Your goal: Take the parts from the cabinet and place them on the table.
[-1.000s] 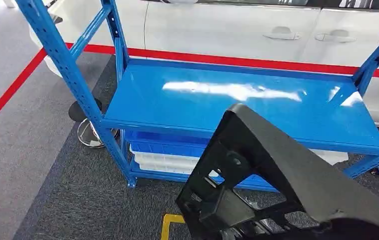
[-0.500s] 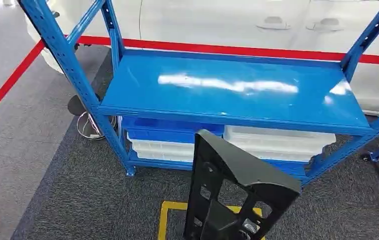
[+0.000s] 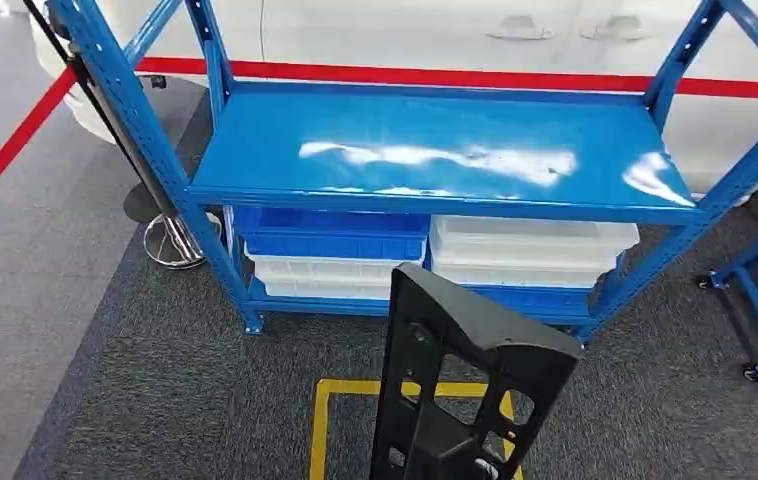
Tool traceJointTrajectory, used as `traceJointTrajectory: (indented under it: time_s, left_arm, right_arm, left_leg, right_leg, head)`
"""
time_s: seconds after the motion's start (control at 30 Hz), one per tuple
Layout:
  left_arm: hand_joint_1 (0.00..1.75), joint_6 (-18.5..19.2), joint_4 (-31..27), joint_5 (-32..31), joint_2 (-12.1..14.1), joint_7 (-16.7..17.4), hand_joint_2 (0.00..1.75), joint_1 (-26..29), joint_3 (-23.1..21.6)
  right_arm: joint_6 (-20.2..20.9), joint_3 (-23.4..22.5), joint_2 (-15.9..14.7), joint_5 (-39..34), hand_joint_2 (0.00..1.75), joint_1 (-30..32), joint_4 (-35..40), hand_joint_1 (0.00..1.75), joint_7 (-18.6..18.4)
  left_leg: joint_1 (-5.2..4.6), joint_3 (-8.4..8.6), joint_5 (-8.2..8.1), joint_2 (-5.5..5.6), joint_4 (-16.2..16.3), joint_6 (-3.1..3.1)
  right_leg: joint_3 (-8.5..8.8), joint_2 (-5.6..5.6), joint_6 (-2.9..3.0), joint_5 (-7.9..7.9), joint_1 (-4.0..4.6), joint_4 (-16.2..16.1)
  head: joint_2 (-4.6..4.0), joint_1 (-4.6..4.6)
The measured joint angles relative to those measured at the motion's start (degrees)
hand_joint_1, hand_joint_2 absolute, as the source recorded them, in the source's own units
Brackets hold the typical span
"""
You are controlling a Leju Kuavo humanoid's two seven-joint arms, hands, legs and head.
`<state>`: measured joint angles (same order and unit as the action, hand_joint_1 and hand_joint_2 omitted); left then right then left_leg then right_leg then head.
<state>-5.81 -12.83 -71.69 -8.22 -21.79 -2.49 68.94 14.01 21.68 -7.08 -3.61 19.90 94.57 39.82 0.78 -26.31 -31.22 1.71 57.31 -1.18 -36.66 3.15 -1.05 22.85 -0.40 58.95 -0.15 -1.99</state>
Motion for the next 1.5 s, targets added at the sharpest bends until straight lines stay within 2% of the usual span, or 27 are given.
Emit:
traceJointTrajectory:
  time_s: [0.03, 0.1, 0.17, 0.2, 0.27, 0.33, 0.37, 0.53, 0.6, 0.67, 0.7, 0.77, 0.83, 0.87, 0.9, 0.97, 1.03, 1.07, 1.1, 1.13, 1.2, 1.23, 1.27, 1.33, 1.37, 1.4, 1.5]
  left_arm:
    - [0.0, -0.11, 0.0, 0.0, -0.2, 0.02, 0.0, -0.05, 0.02]
    - [0.0, -0.33, -0.11, -0.15, -0.17, 0.09, 0.0, 0.11, 0.07]
    - [0.0, -0.48, -0.17, -0.24, -0.15, 0.11, 0.0, 0.3, 0.2]
    - [0.0, -0.48, -0.2, -0.28, -0.15, 0.13, 0.0, 0.31, 0.28]
    - [0.0, -0.48, -0.2, -0.39, -0.17, 0.17, 0.0, 0.31, 0.52]
    - [0.0, -0.46, -0.2, -0.74, -0.22, 0.17, 0.0, 0.27, 0.66]
    - [0.0, -0.46, -0.28, -0.87, -0.22, 0.18, 0.0, 0.3, 0.72]
    - [0.0, -0.46, -0.33, -1.29, -0.5, 0.22, 0.0, 0.02, 0.83]
    - [0.0, -0.46, -0.33, -1.53, -0.52, 0.44, 0.0, 0.15, 0.83]
    - [0.0, -0.46, -0.33, -1.71, -0.5, 0.68, 0.0, 0.49, 0.85]
    - [0.0, -0.46, -0.35, -1.73, -0.48, 0.7, 0.0, 0.58, 0.85]
    - [0.0, -0.48, -0.35, -1.88, -0.48, 0.74, 0.0, 0.85, 0.85]
    - [0.0, -0.46, -0.35, -2.06, -0.48, 0.79, 0.0, 0.82, 0.85]
    - [0.0, -0.41, -0.35, -2.1, -0.46, 0.83, 0.0, 0.83, 0.85]
    - [0.0, -0.3, -0.42, -2.21, -0.35, 0.9, 0.0, 0.76, 0.83]
    - [0.0, -0.28, -0.42, -2.25, -0.39, 0.98, 0.0, 0.79, 0.83]
    - [0.0, -0.24, -0.42, -2.29, -0.42, 0.98, 0.0, 0.69, 0.83]
    - [0.0, -0.2, -0.44, -2.32, -0.59, 1.03, 0.0, 0.57, 0.83]
    - [0.0, -0.2, -0.5, -2.36, -0.48, 1.01, 0.0, 0.49, 0.83]
    - [0.0, -0.2, -0.5, -2.51, -0.48, 1.03, 0.0, 0.62, 0.83]
    - [0.0, 0.02, -0.5, -2.91, -0.46, 1.07, 0.0, 0.77, 0.83]
    - [0.0, 0.2, -0.5, -3.13, -0.46, 1.16, 0.0, 0.84, 0.83]
    - [0.0, 0.37, -0.5, -3.41, -0.46, 1.31, 0.0, 0.82, 0.79]
    - [0.0, 0.55, -0.5, -3.96, -0.46, 1.4, 0.0, 0.66, 0.68]
    - [0.0, 0.55, -0.5, -4.19, -0.46, 1.42, 0.0, 0.59, 0.55]
    - [0.0, 0.55, -0.5, -4.46, -0.46, 1.44, 0.0, 0.55, 0.33]
    - [0.0, 0.55, -0.5, -4.96, -0.41, 1.38, 0.0, 0.13, -0.15]
  right_arm:
    - [0.0, 0.0, 0.0, -0.18, 1.75, 0.22, -0.24, 1.75, 0.0]
    - [0.0, 0.02, 0.0, -0.66, 1.75, 0.27, -0.5, 1.75, 0.02]
    - [0.07, 0.02, 0.0, -1.2, 1.75, 0.34, -0.92, 1.75, 0.0]
    - [0.09, 0.02, 0.02, -1.4, 1.75, 0.39, -1.03, 1.75, 0.0]
    - [0.15, 0.02, 0.02, -2.01, 1.75, 0.67, -1.35, 1.75, 0.0]
    - [0.11, 0.02, 0.02, -2.12, 1.75, 0.78, -1.59, 1.75, 0.0]
    - [0.0, 0.02, 0.02, -2.12, 1.75, 0.65, -1.7, 1.75, -0.02]
    - [-0.98, -0.02, -0.11, -2.21, 1.75, 1.42, -1.88, 1.75, 0.04]
    - [-1.07, 0.02, -0.37, -2.49, 1.75, 1.49, -1.88, 1.75, 0.04]
    - [-1.14, 0.11, -0.44, -2.67, 1.75, 1.48, -1.9, 1.75, 0.04]
    - [-1.22, 0.11, -0.44, -2.71, 1.75, 1.52, -1.94, 1.75, 0.04]
    - [-1.42, 0.11, -0.44, -2.71, 1.75, 1.68, -2.07, 1.75, 0.02]
    - [-1.9, 0.13, -0.44, -2.78, 1.75, 1.8, -2.08, 1.75, 0.02]
    - [-2.19, 0.13, -0.44, -2.91, 1.75, 1.85, -2.08, 1.75, 0.04]
    - [-2.49, 0.17, -0.46, -3.04, 1.75, 1.79, -2.1, 1.75, 0.02]
    - [-2.78, 0.2, -0.46, -3.06, 1.75, 2.09, -2.08, 1.75, 0.04]
    - [-2.84, 0.24, -0.46, -3.06, 1.75, 2.57, -2.05, 1.75, 0.04]
    - [-2.91, 0.24, -0.46, -3.06, 1.75, 2.75, -2.1, 1.75, 0.04]
    - [-2.95, 0.24, -0.46, -3.19, 1.75, 2.91, -2.01, 1.75, 0.07]
    - [-2.99, 0.26, -0.46, -3.21, 1.75, 2.73, -2.03, 1.75, 0.02]
    - [-3.59, 0.26, -0.46, -3.28, 1.75, 2.84, -2.05, 1.75, 0.04]
    - [-4.02, 0.26, -0.35, -3.34, 1.75, 2.96, -2.05, 1.75, 0.04]
    - [-4.26, 0.26, -0.31, -3.37, 1.75, 3.27, -2.03, 1.75, 0.04]
    - [-5.14, 0.26, -0.31, -3.34, 1.75, 3.76, -1.99, 1.75, 0.04]
    - [-5.38, 0.26, -0.31, -3.34, 1.75, 3.93, -1.81, 1.75, 0.02]
    - [-5.86, 0.26, -0.31, -3.34, 1.75, 4.03, -1.48, 1.75, 0.04]
    - [-6.8, 0.26, -0.31, -3.17, 1.75, 4.5, -0.76, 1.75, -0.02]
  left_leg:
    - [0.32, -0.06, 0.75, -1.22, -0.36, -0.22]
    - [0.38, -1.04, 1.58, -2.14, -0.51, -0.74]
    - [0.35, -1.98, 2.17, -3.63, -0.46, -0.66]
    - [0.37, -2.3, 2.38, -4.12, -0.42, -0.51]
    - [0.54, -2.77, 2.7, -5.33, -0.3, -0.14]
    - [0.86, -2.72, 2.74, -6.62, 0.08, 0.52]
    - [0.67, -2.69, 2.75, -7.04, 0.15, 0.99]
    - [0.67, -2.4, 2.95, -8.94, -0.04, 3.03]
    - [0.91, -4.2, -0.59, -4.43, 4.12, 3.14]
    - [0.74, -8.7, -5.41, -2.68, 14.03, 2.93]
    - [0.58, -10.52, -6.44, -2.29, 17.9, 2.84]
    - [0.29, -10.32, -4.23, -2.07, 17.17, 2.32]
    - [0.08, -6.29, 1.0, -1.16, 8.5, 1.47]
    - [-0.08, -4.02, 3.03, 1.75, 3.17, 0.79]
    - [0.04, -3.67, 2.17, 3.4, 1.72, 0.58]
    - [-0.34, -3.88, 2.32, 2.27, 1.67, 0.69]
    - [-0.06, -3.47, 2.87, 0.89, 0.99, -0.08]
    - [0.28, -3.23, 3.35, -0.22, 0.39, -0.34]
    - [0.29, -3.14, 3.58, -0.7, -0.03, -0.78]
    - [0.21, -3.27, 3.62, -1.61, -0.05, -1.02]
    - [0.1, -3.41, 3.59, -3.14, 0.01, -1.0]
    - [0.1, -3.46, 3.54, -3.97, 0.03, -0.97]
    - [0.11, -3.43, 3.44, -4.97, 0.04, -0.83]
    - [0.18, -3.26, 3.17, -6.35, 0.07, -0.42]
    - [0.21, -3.07, 2.98, -6.88, 0.14, -0.14]
    - [-0.1, -2.71, 2.67, -7.54, 0.24, 0.36]
    - [-0.14, -2.2, 2.44, -8.93, 0.16, 1.44]
  right_leg:
    - [-0.38, -0.18, -0.02, 0.54, -0.27, 0.76]
    - [-2.73, -1.76, -0.61, 5.79, -0.39, 6.29]
    - [-5.04, -2.4, -1.32, 10.34, -0.95, 14.12]
    - [-4.95, -2.59, -1.59, 10.75, -1.2, 15.35]
    - [-1.41, -3.18, -2.06, 8.7, -1.82, 11.82]
    - [6.54, -5.8, -2.29, 4.88, -2.11, 0.57]
    - [7.12, -7.73, -1.97, 6.27, -1.6, -1.31]
    - [6.07, -5.02, 0.71, 4.95, -1.11, -1.45]
    - [5.69, -4.09, 1.5, 4.47, -1.21, -1.62]
    - [5.22, -2.84, 2.06, 4.19, -0.72, -1.57]
    - [5.04, -2.08, 2.22, 4.08, -0.42, -1.5]
    - [4.96, -0.55, 2.27, 4.04, -0.07, -1.28]
    - [4.96, 1.05, 2.26, 4.04, 0.18, -0.89]
    - [4.7, 1.77, 2.24, 4.06, 0.04, -0.56]
    - [4.19, 2.33, 2.02, 4.14, 0.44, -0.09]
    - [3.56, 3.61, 1.31, 3.8, -0.07, 0.03]
    - [3.27, 4.95, 0.36, 3.3, 0.06, -0.28]
    - [3.18, 4.04, 0.5, 3.82, -0.11, 0.51]
    - [2.07, 0.37, 0.34, 5.68, 0.24, 2.84]
    - [0.06, -1.29, 0.1, 8.12, 0.01, 6.89]
    - [-3.61, -2.47, -0.36, 11.59, -0.47, 14.64]
    - [-4.64, -2.69, -0.58, 11.98, -0.67, 16.8]
    - [-4.1, -2.99, -0.89, 10.64, -1.04, 15.97]
    - [0.83, -4.05, -1.06, 6.06, -1.4, 7.26]
    - [3.48, -5.25, -0.96, 4.36, -1.4, 2.78]
    - [5.28, -8.09, -0.62, 4.74, -0.84, -0.95]
    - [4.78, -6.08, 0.44, 4.47, -0.37, -0.67]
  head:
    - [0.0, -0.04]
    - [0.0, 0.0]
    - [0.0, 0.0]
    - [0.0, -0.02]
    - [0.0, 0.0]
    - [0.0, 0.0]
    - [0.0, 0.0]
    - [0.0, -0.02]
    - [0.0, -0.04]
    - [0.0, -0.04]
    - [0.0, -0.04]
    - [0.0, -0.04]
    - [0.0, -0.04]
    - [0.0, -0.02]
    - [0.0, -0.02]
    - [0.0, -0.02]
    - [0.0, -0.04]
    - [0.0, -0.02]
    - [0.0, 0.0]
    - [0.0, 0.0]
    - [0.0, 0.0]
    - [0.0, -0.02]
    - [0.0, -0.02]
    - [0.0, -0.02]
    - [0.0, 0.0]
    - [0.0, -0.02]
    - [0.0, -0.02]
